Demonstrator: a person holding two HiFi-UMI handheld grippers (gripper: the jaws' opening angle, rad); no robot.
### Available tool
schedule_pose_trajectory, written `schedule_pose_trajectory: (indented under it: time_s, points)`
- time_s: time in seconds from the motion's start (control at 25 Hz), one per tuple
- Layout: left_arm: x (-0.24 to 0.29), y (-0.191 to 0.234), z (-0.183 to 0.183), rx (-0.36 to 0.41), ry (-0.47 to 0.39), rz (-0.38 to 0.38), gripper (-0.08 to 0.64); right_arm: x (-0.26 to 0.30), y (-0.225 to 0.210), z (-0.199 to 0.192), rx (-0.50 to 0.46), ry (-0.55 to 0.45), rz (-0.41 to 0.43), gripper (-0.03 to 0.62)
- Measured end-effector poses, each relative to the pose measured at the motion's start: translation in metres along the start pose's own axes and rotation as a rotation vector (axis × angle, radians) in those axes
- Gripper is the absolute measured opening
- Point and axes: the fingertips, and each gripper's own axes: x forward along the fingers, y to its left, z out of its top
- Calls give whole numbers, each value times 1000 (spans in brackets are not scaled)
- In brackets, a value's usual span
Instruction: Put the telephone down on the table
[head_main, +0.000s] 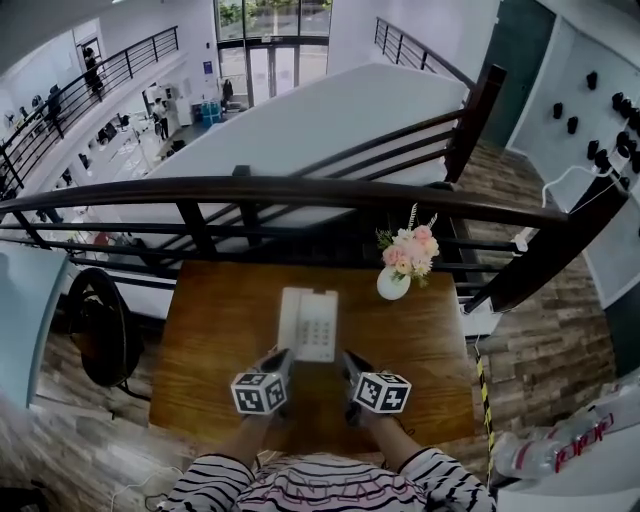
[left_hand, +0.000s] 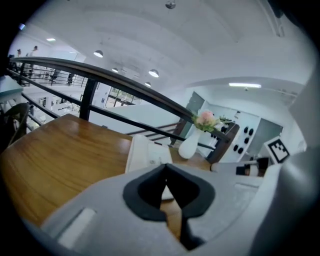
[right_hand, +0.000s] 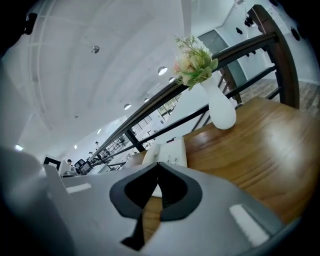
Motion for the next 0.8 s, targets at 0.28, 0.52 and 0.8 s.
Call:
schedule_pose_trajectory:
  time_s: [0.28,0.52,0.8]
  points:
    - [-38,-41,-21,11,-37,30,2,-56,7,-18,-56,13,20,0]
    - [-63,-81,-44,23,-62,31,2,-102,3,-37,-81,45,40,0]
    - [-99,-119,-72,5,-78,16,2,-146,12,-55,-114,57,65,0]
